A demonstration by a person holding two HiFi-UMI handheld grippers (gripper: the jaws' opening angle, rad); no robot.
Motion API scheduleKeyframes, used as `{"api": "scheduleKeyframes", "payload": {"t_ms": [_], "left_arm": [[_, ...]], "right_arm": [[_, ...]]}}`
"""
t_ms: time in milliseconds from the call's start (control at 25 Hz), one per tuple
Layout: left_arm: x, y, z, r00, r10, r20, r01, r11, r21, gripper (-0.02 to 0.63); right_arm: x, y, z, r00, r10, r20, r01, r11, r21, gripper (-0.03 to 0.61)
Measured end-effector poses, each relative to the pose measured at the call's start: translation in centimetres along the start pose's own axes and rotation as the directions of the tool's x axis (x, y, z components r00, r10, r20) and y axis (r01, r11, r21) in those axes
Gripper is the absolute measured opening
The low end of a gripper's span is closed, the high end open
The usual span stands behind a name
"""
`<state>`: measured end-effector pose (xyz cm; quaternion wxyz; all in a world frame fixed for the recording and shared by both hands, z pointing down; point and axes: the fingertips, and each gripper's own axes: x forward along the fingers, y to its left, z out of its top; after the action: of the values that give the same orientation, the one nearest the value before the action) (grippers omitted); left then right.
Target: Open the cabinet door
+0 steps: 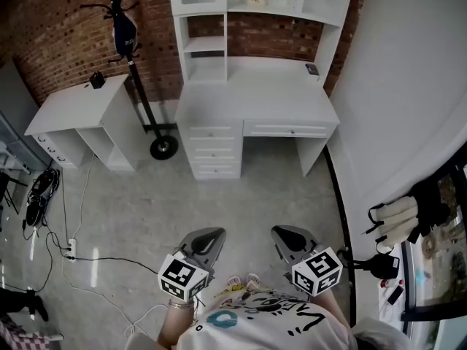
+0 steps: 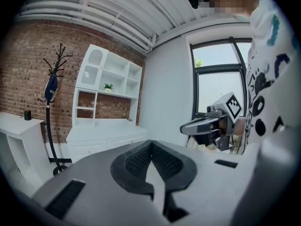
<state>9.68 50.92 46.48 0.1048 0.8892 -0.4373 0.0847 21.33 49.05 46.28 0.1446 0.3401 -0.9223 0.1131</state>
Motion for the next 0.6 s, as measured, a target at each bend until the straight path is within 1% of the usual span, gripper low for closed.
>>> {"api": "scheduleKeyframes", "payload": {"t_ms": [120,240,360,480,600], "left_arm": [[-0.7,0.9,0.0,1.000,0.023,0.003,-0.023,1.000,-0.003,0.014],[-1.3,1.8,0.1,0.999,0.046,0.016,-0.046,0.999,-0.008,0.014],[-1.7,2.8,-0.1,0.998,0.069,0.008,-0.068,0.998,-0.010,0.014],[-1.9,3.6,0.1,0.996,0.086,0.009,-0.086,0.996,-0.007,0.014],[-1.9,4.3,0.0,0.996,0.090,0.018,-0.089,0.996,-0.031,0.014]], "right_arm": [[0.9,0.6,0.9,0.999,0.010,0.033,-0.011,1.000,0.016,0.029],[1.6,1.2,1.4,0.999,0.019,0.048,-0.019,1.000,0.009,0.029],[2.2,1.7,1.3,0.999,0.021,0.040,-0.021,1.000,-0.003,0.029],[2.8,2.2,1.1,0.999,0.037,0.030,-0.037,0.999,0.008,0.029],[3.4,2.5,0.5,0.999,0.050,0.015,-0.050,0.999,0.019,0.029]]}}
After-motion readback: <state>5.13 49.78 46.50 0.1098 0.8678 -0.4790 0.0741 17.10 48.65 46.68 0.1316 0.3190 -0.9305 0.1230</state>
